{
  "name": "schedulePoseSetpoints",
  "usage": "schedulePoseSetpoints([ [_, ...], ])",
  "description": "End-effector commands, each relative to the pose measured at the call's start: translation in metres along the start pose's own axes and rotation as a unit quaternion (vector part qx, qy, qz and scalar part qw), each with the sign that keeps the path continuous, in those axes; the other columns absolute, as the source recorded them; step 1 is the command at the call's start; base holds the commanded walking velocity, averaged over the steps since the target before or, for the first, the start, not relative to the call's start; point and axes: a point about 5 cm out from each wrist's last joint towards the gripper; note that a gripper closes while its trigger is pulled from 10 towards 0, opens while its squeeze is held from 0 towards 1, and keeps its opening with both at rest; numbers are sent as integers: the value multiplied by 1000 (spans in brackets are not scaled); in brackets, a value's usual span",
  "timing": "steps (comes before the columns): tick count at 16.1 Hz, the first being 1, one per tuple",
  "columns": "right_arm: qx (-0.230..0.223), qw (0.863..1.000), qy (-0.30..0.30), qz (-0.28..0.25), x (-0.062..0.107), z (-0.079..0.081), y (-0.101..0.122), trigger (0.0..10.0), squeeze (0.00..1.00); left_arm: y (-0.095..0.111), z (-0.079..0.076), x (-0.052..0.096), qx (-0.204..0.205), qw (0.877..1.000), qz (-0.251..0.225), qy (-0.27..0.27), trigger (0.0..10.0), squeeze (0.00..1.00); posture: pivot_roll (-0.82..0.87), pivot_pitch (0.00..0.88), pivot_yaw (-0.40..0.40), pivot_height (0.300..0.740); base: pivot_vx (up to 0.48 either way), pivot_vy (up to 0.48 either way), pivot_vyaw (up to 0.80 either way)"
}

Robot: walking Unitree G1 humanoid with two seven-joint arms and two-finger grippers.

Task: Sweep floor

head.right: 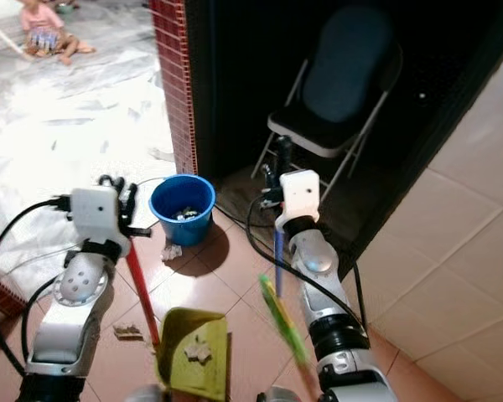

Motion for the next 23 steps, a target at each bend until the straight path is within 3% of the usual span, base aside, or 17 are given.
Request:
schedulePoseSetpoints([
  [1,-5,1000,3,-24,-5,3,11,10000,0,9,9,-7,-17,999,-33,26,10000,0,64,0,-81,740,0,0,0],
  [5,-9,1000,11,-26,-3,5,12,10000,0,14,27,-22,9,995,-42,95,10000,0,44,0,-76,740,0,0,0],
  [8,-13,1000,14,-24,-1,5,13,10000,0,15,39,-29,58,988,-39,135,10000,0,39,0,-79,740,0,0,0],
  [11,-18,999,20,-20,1,7,12,10000,0,9,45,-33,168,974,-26,150,10000,0,38,0,-92,740,0,0,0],
  [13,-19,999,23,-17,3,6,12,10000,0,5,48,-36,244,956,-15,159,10000,0,27,1,-108,740,0,0,0],
  [17,5,1000,12,-5,11,-15,9,10000,0,8,57,-42,281,942,-28,182,10000,0,7,7,-117,740,0,0,0],
  [19,15,1000,12,4,14,-22,5,10000,0,8,59,-42,281,942,-29,181,10000,0,0,9,-117,740,0,0,0],
  [21,26,1000,6,8,14,-27,6,10000,0,0,60,-41,335,921,-13,198,10000,0,-10,11,-119,740,0,0,0],
  [23,28,1000,6,7,12,-27,8,10000,0,0,58,-41,339,920,-13,195,10000,0,-10,10,-119,740,0,0,0],
])
Point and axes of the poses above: a point about 5 cm out from each wrist's last joint towards the gripper, its own x axis pointing back from the gripper into the wrist, its own y axis along the axis of the wrist's last joint, z = x × y, and after that the axes turned 6 degrees about x, right-handed
